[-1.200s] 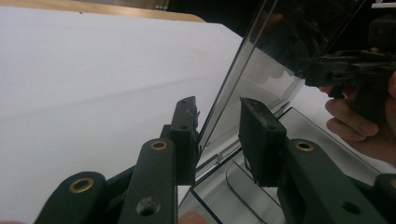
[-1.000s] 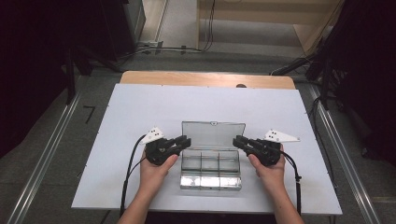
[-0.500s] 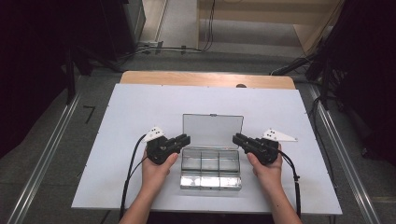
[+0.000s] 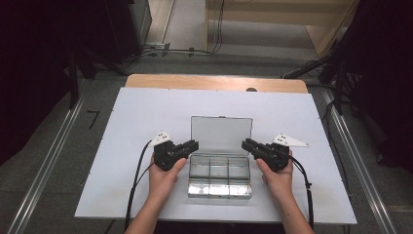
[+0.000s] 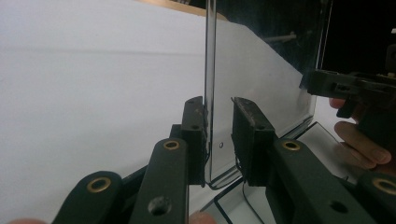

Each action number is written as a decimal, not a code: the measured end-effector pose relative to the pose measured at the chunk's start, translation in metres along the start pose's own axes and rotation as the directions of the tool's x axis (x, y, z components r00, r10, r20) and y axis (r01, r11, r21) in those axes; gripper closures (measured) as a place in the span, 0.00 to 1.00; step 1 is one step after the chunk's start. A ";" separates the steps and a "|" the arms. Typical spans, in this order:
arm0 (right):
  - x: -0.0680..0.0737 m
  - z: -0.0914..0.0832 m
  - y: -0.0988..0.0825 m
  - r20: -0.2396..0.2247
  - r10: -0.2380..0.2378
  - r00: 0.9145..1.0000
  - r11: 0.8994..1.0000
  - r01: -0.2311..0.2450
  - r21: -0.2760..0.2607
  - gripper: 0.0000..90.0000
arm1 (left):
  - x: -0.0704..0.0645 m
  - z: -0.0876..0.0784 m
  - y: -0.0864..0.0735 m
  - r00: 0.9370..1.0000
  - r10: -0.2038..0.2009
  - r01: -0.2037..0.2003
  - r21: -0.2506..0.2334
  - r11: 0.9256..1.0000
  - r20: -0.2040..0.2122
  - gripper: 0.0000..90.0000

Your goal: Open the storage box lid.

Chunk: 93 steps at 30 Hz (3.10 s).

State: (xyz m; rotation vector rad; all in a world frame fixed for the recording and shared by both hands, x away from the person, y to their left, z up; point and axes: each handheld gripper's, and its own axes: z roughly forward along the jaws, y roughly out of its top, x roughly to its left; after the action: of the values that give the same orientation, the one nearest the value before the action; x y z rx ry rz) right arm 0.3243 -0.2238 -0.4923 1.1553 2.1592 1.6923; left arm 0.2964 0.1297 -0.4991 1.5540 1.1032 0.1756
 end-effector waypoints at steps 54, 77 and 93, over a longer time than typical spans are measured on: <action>-0.012 0.014 -0.006 0.030 0.136 0.990 0.980 -0.139 0.145 0.59 | 0.006 0.015 -0.006 0.995 -0.094 0.096 0.109 0.989 -0.017 0.61; -0.012 0.016 -0.006 0.049 0.145 0.988 0.972 -0.152 0.181 0.50 | 0.004 0.015 -0.005 0.996 -0.079 0.082 0.121 0.989 -0.035 0.37; -0.004 -0.008 -0.004 -0.004 0.016 1.000 0.998 -0.016 0.058 0.27 | -0.004 -0.006 0.003 0.999 0.026 -0.022 0.111 0.994 -0.035 0.06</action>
State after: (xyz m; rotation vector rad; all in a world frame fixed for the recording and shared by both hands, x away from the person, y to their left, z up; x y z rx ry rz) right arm 0.3208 -0.2325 -0.4944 1.1875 2.2212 1.6501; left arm 0.2919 0.1314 -0.4928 1.6687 1.1392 0.1627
